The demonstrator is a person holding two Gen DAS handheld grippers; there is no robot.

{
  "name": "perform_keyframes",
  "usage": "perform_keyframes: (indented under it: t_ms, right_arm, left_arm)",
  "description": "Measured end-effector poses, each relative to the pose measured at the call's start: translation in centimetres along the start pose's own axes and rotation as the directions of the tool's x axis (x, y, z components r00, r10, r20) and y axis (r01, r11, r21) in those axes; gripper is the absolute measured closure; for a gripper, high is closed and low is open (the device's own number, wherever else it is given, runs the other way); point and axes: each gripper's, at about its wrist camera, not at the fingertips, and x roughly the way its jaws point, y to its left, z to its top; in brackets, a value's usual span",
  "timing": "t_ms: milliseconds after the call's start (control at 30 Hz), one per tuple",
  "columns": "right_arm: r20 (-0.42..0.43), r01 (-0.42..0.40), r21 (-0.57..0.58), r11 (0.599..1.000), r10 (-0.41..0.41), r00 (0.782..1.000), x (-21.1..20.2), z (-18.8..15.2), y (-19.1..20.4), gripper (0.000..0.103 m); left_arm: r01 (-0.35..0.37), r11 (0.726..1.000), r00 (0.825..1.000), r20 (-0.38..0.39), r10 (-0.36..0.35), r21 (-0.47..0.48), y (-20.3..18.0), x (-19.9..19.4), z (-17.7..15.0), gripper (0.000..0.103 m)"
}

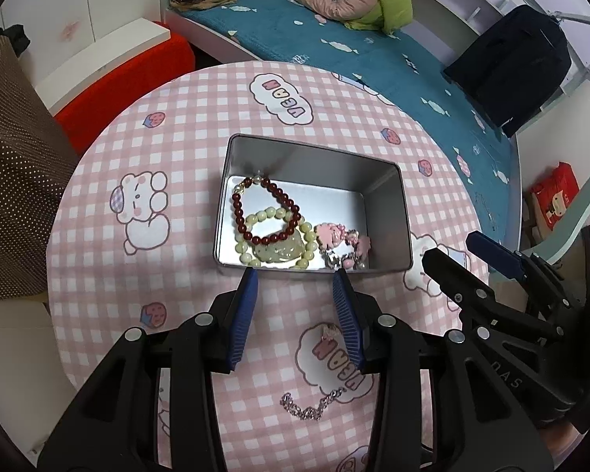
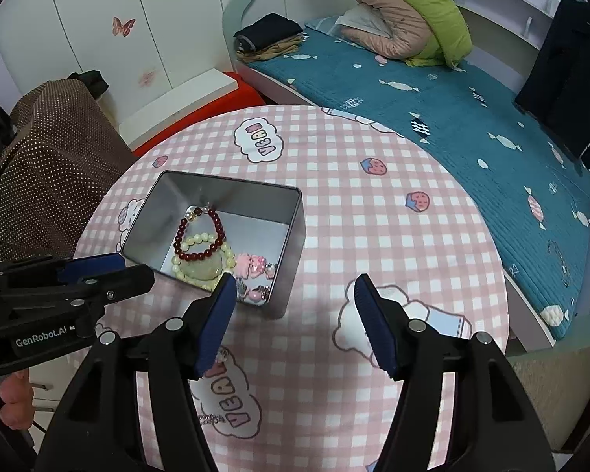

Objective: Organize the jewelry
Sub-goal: 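Move both open grippers back toward the silver chain on the cloth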

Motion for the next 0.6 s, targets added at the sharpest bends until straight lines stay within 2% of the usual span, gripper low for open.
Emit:
perform_keyframes:
  t_ms: [267,333,400,600]
  right_arm:
    - [-0.019,-0.006,0.000,1.000,0.006,1.000,-0.7,-2.4,0.5,0.042]
    - [-0.036,-0.005,-0.001,1.000,0.005,0.999,-0.5,-3.2,0.6,0.040]
    - [-0.052,-0.002,0.001,1.000,0.002,0.999,-0.4,-4.1,0.7,0.039]
    - [-0.106,0.002,0.011,1.000,-0.001,0.994,0.2,-6.6,0.7,0.038]
  left_arm:
    - [-0.018,1.000,1.000,-0.018,0.018,0.009,0.3,-0.5,-2.4,0.061]
    - [-0.028,1.000,0.999,-0.037,0.028,0.000,0.7,-0.3,-3.3,0.052]
    - [-0.038,0.999,0.998,-0.052,0.038,-0.008,1.0,-0.2,-4.2,0.048]
    - [-0.051,0.998,0.991,-0.129,0.047,-0.024,1.9,1.0,-6.9,0.045]
